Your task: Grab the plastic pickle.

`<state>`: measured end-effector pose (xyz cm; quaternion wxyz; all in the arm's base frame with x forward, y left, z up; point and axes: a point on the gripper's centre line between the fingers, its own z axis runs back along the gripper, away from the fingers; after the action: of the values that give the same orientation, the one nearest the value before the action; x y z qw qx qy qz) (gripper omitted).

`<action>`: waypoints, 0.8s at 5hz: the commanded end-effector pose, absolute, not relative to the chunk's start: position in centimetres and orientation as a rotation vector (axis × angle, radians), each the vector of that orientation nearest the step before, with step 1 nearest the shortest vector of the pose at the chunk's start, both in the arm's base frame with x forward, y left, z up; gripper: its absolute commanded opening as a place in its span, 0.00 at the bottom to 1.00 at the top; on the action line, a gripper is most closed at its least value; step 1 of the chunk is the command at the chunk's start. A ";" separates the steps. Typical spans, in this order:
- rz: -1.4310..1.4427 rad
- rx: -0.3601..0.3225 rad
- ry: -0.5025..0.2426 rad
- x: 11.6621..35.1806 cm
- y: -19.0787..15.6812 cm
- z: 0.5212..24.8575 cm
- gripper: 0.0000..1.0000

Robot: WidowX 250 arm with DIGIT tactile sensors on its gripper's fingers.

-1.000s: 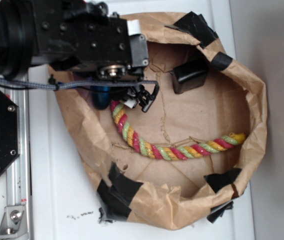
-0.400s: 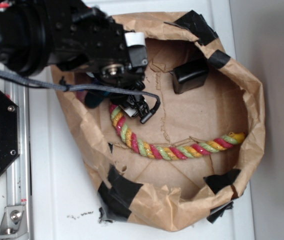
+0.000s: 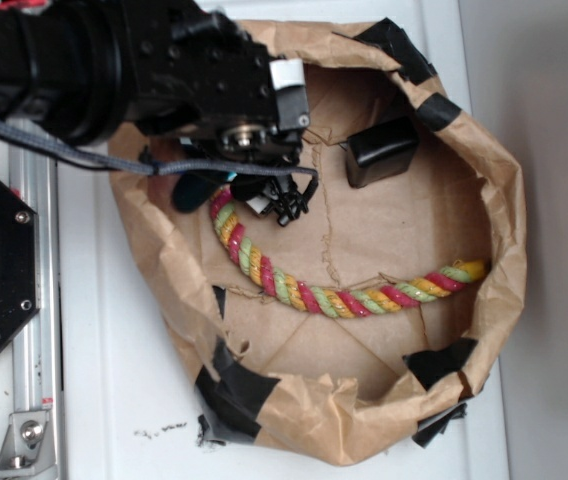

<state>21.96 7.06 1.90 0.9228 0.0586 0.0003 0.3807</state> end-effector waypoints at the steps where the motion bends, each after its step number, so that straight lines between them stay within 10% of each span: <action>1: 0.740 0.161 -0.066 22.7 7.9 3.2 0.00; 2: 0.703 0.178 -0.081 22.9 7.7 3.5 0.00; 4: 0.434 0.066 -0.188 27.1 4.3 11.9 0.00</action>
<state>27.05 3.18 10.36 0.9733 0.0403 -0.0583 0.2186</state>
